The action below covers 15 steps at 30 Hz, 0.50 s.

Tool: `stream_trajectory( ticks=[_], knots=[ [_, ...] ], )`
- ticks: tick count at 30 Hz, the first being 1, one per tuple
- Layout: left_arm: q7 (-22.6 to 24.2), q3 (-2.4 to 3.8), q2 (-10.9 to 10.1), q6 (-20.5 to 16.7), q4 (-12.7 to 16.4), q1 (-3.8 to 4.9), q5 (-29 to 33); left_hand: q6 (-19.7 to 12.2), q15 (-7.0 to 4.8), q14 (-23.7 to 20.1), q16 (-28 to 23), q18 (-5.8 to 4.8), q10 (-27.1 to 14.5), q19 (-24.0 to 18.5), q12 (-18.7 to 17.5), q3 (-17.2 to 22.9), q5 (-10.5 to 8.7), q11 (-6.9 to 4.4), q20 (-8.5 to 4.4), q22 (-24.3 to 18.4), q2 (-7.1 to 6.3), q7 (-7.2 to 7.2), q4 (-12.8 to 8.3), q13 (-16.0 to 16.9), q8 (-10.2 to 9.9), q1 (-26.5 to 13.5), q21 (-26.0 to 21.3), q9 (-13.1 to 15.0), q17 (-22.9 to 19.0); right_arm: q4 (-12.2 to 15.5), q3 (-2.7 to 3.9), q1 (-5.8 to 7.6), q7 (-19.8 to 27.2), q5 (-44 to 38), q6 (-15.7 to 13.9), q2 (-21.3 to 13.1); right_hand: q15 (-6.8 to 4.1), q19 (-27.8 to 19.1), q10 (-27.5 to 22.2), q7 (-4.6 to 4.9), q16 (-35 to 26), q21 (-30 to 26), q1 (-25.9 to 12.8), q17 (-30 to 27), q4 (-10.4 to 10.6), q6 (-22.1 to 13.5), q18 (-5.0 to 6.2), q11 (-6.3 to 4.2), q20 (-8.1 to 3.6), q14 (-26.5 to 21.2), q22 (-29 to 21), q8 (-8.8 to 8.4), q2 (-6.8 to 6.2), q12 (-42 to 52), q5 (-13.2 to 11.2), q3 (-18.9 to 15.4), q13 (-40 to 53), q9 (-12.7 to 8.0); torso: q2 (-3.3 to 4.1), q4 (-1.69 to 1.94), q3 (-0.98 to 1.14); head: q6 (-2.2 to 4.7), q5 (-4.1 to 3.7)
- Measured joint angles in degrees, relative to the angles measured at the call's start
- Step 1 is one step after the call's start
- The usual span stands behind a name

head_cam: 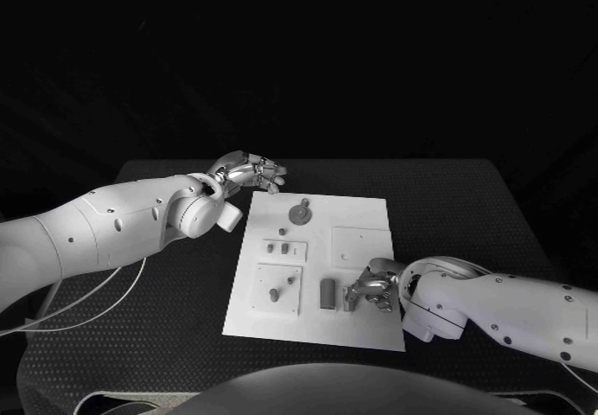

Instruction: Assemble the parts on the task board

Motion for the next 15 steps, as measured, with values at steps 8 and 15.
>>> stream_trajectory(
  ticks=[8, 15],
  knots=[
    [-0.03, 0.00, -0.04, 0.04, 0.04, 0.00, 0.00, 0.00, 0.00, 0.00, 0.00, 0.00, 0.00, 0.00, 0.00, 0.00, 0.00, 0.00, 0.00, 0.00, 0.00, 0.00, 0.00, -0.01, 0.00, 0.00, 0.00, 0.00, 0.05, -0.38, 0.00, 0.01, -0.02, 0.21, 0.39, 0.23, 0.01, 0.00, -0.01, -0.01, -0.05, 0.00, 0.00, -0.01, 0.00, 0.01, 0.00, 0.01, 0.01, 0.00, -0.01, 0.03, 0.00, -0.13, 0.00, -0.31, 0.05, 0.04, 0.02, 0.01, 0.01, -0.11, 0.07],
    [-0.05, 0.00, -0.02, 0.07, 0.03, 0.01, 0.00, 0.00, 0.00, 0.00, 0.00, 0.00, 0.00, 0.00, 0.00, 0.00, 0.00, 0.00, 0.00, 0.02, 0.00, 0.00, 0.00, 0.01, 0.00, 0.00, 0.00, 0.01, 0.10, -0.69, 0.00, 0.02, -0.08, 0.23, 0.51, 0.53, 0.02, -0.01, -0.01, -0.07, -0.34, -0.05, -0.55, -0.01, 0.05, 0.07, 0.00, 0.01, 0.01, 0.00, -0.02, 0.06, -0.55, -0.23, 0.01, -1.39, 0.04, -0.04, 0.02, -0.01, 0.03, -0.17, 0.11]
  ],
)
